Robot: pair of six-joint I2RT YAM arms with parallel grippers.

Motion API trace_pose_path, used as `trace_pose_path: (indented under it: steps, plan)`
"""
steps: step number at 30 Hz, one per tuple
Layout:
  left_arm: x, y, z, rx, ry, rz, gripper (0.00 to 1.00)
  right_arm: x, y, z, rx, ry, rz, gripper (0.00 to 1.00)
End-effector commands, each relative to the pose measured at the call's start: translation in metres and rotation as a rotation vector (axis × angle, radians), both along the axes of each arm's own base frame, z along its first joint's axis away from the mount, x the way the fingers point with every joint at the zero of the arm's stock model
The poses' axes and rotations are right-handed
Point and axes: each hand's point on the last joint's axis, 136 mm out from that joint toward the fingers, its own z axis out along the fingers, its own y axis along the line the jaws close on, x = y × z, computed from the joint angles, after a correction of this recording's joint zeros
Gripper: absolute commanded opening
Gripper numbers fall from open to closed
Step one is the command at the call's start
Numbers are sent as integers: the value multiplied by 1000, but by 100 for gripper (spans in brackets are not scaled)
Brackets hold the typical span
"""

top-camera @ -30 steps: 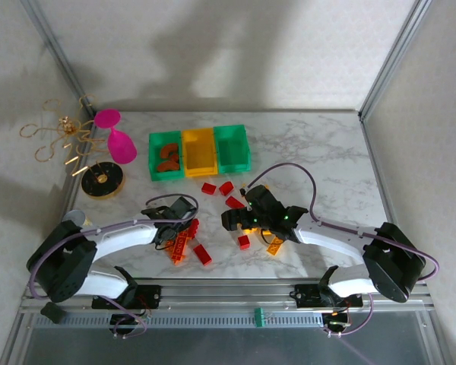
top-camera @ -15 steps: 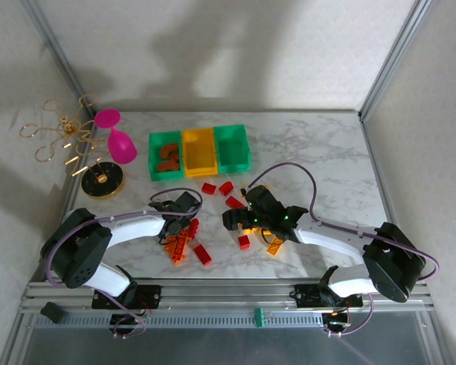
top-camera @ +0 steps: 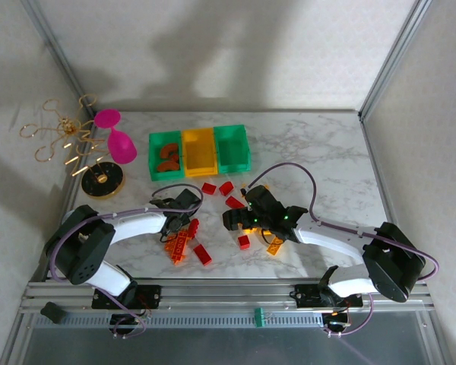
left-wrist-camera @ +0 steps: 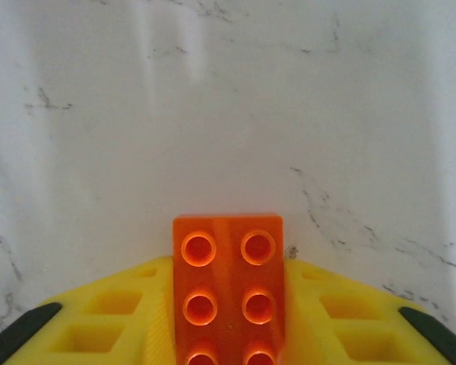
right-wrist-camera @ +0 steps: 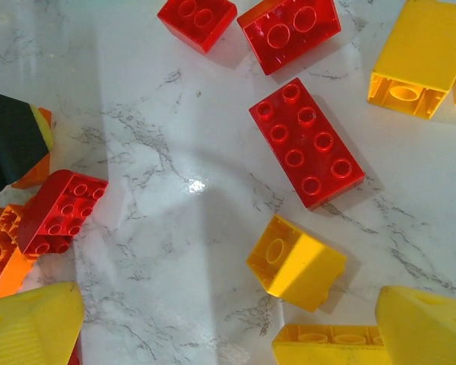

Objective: Sort the legos into containers by color
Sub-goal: Pick up the lego from the middle-left of the table, then place the lego in the container.

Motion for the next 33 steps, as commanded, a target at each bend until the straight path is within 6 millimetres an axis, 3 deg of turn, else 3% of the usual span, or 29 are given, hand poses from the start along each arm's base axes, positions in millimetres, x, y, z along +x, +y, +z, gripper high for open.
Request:
trace_pose_path:
  steps: [1, 12, 16, 28, 33]
  plan:
    - [20, -16, 9, -63, -48, -8, 31, 5, 7, 11, 4, -28, 6, 98]
    - [78, -8, 97, 29, -222, -10, 29, 19, 11, 34, 43, -88, -40, 99]
    - [103, 0, 118, 56, -268, 2, 29, 27, 16, 44, 71, -111, -61, 99]
    - [189, 21, 150, 172, -343, 37, 29, 51, 29, 55, 121, -120, -93, 99]
    - [223, 29, 145, 205, -342, 43, 30, 54, 30, 54, 108, -117, -94, 98]
